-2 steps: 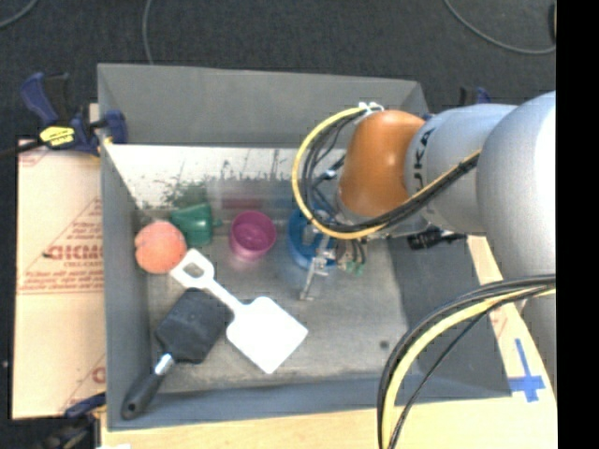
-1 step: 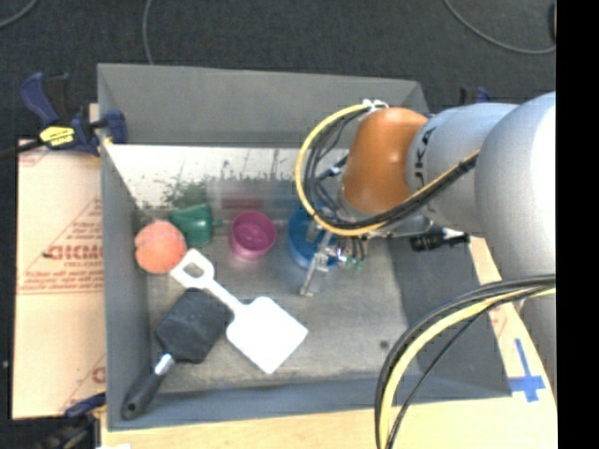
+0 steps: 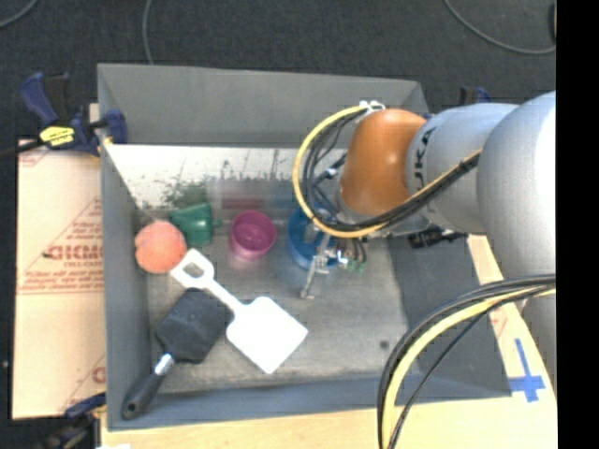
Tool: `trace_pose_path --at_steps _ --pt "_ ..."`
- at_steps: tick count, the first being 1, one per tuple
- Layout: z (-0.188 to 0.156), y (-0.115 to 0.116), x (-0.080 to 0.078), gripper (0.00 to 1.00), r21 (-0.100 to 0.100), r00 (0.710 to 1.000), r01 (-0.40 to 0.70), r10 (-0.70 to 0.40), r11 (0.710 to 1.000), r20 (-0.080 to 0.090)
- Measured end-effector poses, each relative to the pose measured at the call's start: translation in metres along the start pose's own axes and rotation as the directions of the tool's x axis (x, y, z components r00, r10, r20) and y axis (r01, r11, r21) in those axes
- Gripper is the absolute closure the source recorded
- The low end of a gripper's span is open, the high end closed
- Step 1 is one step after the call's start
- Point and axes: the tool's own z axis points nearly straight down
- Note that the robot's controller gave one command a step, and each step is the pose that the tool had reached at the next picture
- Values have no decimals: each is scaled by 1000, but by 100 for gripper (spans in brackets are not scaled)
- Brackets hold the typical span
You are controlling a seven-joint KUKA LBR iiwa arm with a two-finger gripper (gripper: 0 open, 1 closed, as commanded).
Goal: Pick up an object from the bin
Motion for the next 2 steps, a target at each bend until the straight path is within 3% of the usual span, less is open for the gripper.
trace_pose_path --at_steps 1,2 --pt "0 -2 -3 100 -2 999 -52 52 999 0" --pt "0 -3 -4 100 -3 998 -65 65 998 1"
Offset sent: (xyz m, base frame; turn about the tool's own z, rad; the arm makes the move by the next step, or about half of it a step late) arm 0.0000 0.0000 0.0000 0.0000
